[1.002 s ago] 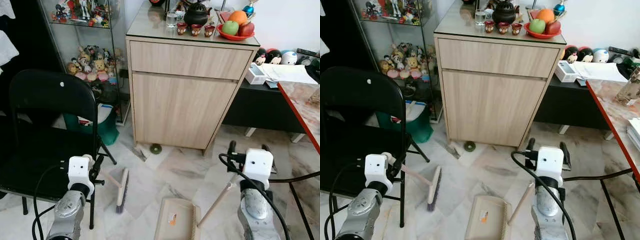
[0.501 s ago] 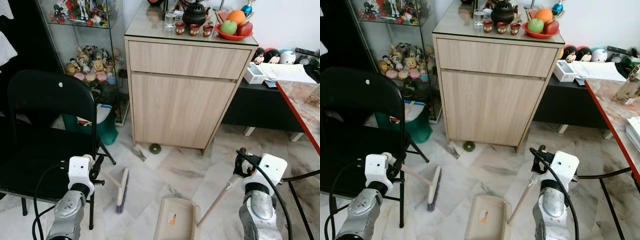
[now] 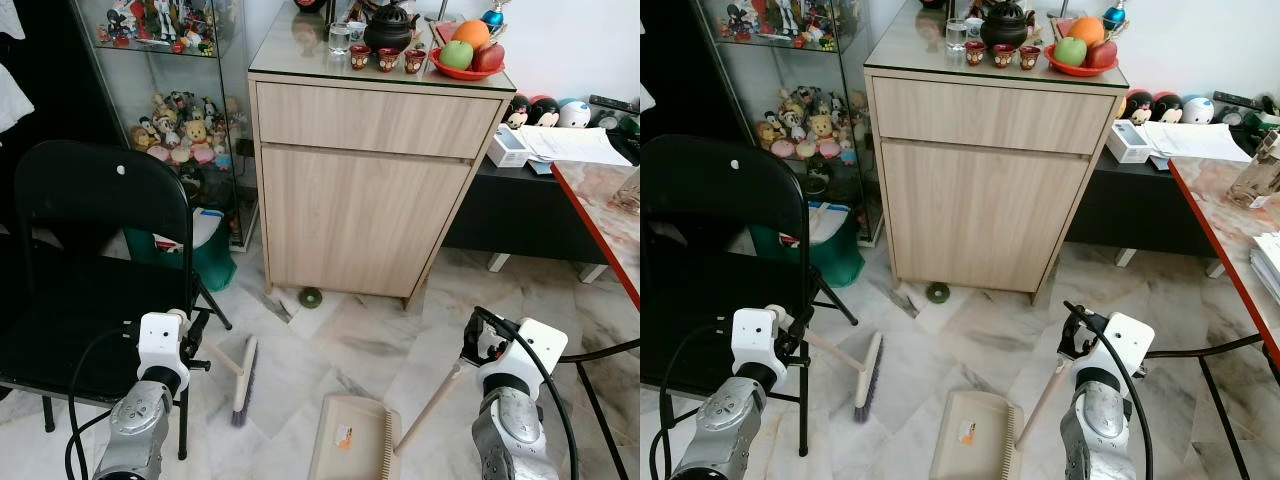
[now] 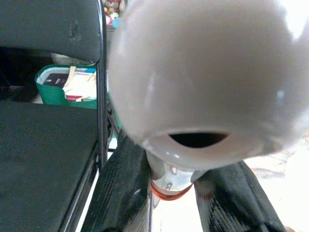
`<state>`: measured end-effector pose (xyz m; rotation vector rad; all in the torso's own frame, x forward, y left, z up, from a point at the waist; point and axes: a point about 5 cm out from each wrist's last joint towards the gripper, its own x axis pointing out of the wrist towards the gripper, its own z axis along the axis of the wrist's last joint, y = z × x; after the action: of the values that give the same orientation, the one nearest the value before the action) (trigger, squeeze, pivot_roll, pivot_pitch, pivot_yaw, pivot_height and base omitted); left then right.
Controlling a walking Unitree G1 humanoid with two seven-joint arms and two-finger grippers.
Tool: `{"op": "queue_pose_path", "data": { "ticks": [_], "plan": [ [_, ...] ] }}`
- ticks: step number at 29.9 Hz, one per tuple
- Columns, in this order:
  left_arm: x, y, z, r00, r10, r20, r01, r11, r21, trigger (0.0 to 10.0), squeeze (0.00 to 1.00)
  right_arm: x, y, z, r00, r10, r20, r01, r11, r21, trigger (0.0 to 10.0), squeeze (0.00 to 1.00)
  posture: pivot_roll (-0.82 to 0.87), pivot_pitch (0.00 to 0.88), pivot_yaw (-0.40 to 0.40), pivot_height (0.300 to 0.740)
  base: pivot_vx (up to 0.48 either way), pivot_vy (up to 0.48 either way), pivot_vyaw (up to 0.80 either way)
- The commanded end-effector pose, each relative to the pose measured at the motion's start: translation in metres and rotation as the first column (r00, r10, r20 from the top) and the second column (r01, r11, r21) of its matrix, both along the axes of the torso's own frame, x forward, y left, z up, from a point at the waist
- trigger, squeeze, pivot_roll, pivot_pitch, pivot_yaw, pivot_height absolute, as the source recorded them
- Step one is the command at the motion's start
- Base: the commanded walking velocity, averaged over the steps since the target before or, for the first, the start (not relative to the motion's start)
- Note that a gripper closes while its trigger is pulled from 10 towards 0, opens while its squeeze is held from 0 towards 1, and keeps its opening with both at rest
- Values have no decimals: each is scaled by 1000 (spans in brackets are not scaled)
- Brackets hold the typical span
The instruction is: Sweep floor
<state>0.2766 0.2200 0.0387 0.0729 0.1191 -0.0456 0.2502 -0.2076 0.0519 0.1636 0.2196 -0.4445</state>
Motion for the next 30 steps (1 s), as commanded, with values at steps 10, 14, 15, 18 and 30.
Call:
{"op": "queue_pose_path", "data": {
  "ticks": [10,14,15,18,30],
  "plan": [
    [0,-2,0,1000,-21,4,20,999,32,10000,0,6,2,-9,994,75,-76,-76,997,-18,10000,0,-79,49,-47,740,0,0,0],
    [0,-2,0,1000,-21,3,21,999,33,10000,0,7,3,-11,991,94,-96,-98,994,-42,10000,0,-79,52,-46,740,0,0,0],
    [0,-2,0,1000,-21,3,21,999,33,10000,0,7,4,-12,989,106,-106,-113,992,-59,10000,0,-79,52,-46,740,0,0,0],
    [-1,-2,0,1000,-21,2,21,999,34,10000,0,7,6,-15,984,123,-127,-132,989,-69,10000,0,-80,55,-46,740,0,0,0],
    [-1,-2,-1,1000,-19,-1,19,999,37,10000,0,15,12,-21,961,195,-196,-228,960,-164,10000,0,-80,62,-48,740,0,0,0]
  ]
}}
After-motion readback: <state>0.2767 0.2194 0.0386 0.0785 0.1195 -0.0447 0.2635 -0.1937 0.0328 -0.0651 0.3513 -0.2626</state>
